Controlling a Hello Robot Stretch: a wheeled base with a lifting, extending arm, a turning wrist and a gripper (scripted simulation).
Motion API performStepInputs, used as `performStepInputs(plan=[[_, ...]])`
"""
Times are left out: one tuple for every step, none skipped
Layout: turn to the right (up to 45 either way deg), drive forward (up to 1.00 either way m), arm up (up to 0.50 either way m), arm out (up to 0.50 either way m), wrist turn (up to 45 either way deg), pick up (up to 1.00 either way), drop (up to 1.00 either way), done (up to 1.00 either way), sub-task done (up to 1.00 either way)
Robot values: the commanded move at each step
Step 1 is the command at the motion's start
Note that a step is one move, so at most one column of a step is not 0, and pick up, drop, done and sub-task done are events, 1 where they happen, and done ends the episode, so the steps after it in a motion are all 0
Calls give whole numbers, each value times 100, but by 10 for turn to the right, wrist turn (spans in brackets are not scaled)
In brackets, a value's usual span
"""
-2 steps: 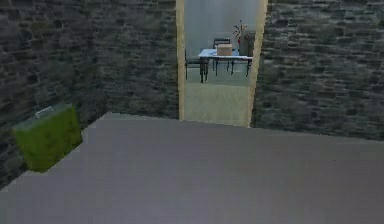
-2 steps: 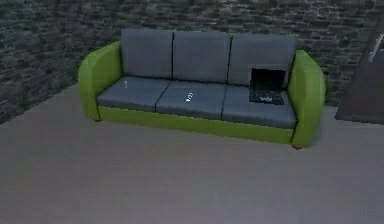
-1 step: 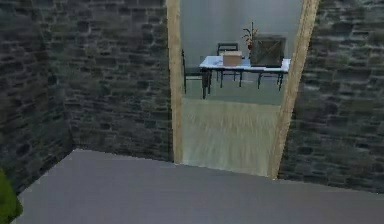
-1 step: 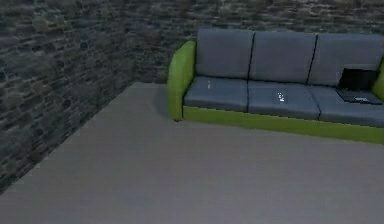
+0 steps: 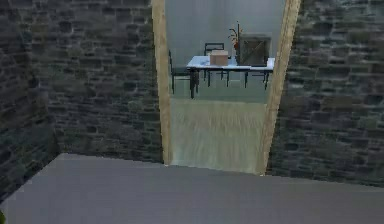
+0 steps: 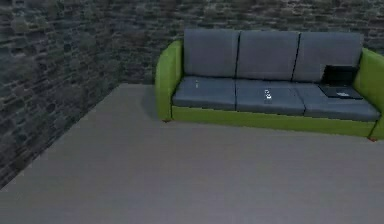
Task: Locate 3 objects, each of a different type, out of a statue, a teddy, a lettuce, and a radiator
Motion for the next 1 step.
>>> performStepInputs(plan=[[0, 100, 0, 0, 0, 0, 0, 0, 0]])
